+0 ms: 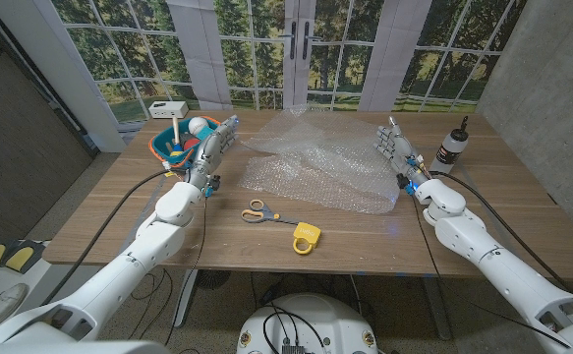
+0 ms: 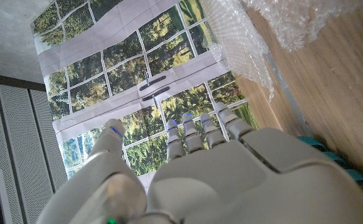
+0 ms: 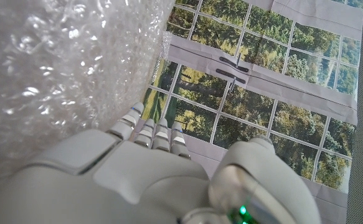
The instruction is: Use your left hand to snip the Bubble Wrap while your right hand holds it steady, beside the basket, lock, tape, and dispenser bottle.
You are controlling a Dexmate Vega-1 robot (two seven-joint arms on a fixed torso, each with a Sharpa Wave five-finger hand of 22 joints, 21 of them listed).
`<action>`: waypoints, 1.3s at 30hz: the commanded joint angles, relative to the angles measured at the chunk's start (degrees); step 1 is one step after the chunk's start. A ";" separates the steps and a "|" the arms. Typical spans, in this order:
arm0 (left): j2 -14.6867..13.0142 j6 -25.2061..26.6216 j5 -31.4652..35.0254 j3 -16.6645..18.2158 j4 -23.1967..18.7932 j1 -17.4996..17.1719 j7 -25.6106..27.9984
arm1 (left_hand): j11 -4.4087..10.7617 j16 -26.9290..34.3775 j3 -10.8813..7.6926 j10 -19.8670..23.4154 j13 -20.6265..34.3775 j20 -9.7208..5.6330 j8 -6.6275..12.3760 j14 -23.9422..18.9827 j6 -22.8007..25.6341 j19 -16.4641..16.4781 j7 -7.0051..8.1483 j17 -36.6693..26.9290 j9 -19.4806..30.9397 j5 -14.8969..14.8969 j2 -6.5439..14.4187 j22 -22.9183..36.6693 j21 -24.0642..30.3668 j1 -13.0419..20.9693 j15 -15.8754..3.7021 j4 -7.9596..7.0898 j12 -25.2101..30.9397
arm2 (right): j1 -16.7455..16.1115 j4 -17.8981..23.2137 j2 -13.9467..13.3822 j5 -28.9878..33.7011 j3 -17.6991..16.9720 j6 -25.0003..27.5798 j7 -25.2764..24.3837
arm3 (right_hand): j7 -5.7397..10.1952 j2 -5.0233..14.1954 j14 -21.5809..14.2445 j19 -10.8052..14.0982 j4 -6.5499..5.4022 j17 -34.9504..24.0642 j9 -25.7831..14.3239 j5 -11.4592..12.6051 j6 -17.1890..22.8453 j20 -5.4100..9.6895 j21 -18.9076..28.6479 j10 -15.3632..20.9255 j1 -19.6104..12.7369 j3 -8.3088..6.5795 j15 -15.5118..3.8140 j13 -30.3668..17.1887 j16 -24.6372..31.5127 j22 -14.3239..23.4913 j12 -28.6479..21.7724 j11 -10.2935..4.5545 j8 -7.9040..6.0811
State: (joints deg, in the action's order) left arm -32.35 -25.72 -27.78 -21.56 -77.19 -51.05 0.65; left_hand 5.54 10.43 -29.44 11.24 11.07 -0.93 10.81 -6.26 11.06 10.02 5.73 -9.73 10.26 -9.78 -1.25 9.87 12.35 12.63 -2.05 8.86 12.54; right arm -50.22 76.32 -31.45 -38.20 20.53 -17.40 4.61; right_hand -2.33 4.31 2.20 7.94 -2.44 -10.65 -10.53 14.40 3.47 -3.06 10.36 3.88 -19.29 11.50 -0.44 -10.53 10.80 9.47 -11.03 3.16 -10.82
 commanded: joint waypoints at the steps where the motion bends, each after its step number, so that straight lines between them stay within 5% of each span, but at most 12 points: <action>1: -0.33 -3.07 1.71 -0.06 -1.64 -1.73 0.64 | 0.09 0.28 0.01 1.44 0.08 -0.19 0.43 -0.98 1.02 0.41 -0.27 -0.07 0.13 -0.30 -0.25 0.15 -0.26 0.68 -4.59 0.31 0.57 | -1.69 1.01 -0.87 0.94 -0.63 -2.23 -0.44 | 0.45 0.11 0.43 -0.27 0.32 -0.15 -0.09 -0.23 -0.10 -0.06 -0.10 -0.28 -0.91 0.06 -0.51 -0.29 -0.17 0.25 0.22 -0.39 -0.03; 12: -2.28 -3.18 7.17 1.35 -7.04 -5.50 6.26 | 1.17 0.40 -0.14 3.67 0.06 -0.61 0.85 -2.10 2.95 1.20 -0.07 -0.05 0.09 -0.34 -0.19 0.14 -0.34 1.87 -5.48 0.57 1.15 | -2.78 1.34 -0.67 0.48 -1.45 -3.91 -0.77 | 0.61 0.10 0.72 -0.60 0.59 -0.12 -0.09 -0.34 -0.54 -0.03 -0.09 -0.66 -1.32 -0.05 -0.64 -0.30 -0.18 0.24 0.27 -0.53 0.08; 39: -1.91 -3.42 19.11 2.01 -8.26 -6.23 15.77 | 1.89 0.51 0.01 6.81 0.06 -1.86 1.31 -4.55 6.77 3.40 1.11 -0.03 0.10 -0.31 -1.19 0.12 -0.32 4.53 -7.06 0.91 1.61 | -2.67 1.67 -2.52 0.72 -1.71 -2.77 0.00 | 0.16 0.31 1.71 -1.50 1.31 -0.05 -0.09 -0.66 -1.47 0.07 -0.04 -1.68 -2.48 -0.46 -0.06 -0.28 -0.24 0.24 0.36 0.16 0.22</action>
State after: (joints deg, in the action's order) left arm -33.95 -29.63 -13.57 -20.06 -84.12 -56.74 13.08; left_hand 7.47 10.43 -29.21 17.46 11.08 -2.36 11.88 -10.28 17.22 12.70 6.57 -9.61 10.29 -9.78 -2.38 9.88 12.07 16.47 -2.13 9.57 13.87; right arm -52.56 76.99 -33.16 -37.35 19.02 -21.64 4.95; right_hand -2.04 4.47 3.62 6.64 -1.42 -10.67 -10.52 13.74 2.53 -2.98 10.36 2.74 -20.91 10.95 -0.62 -10.52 10.58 9.46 -10.81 3.07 -10.82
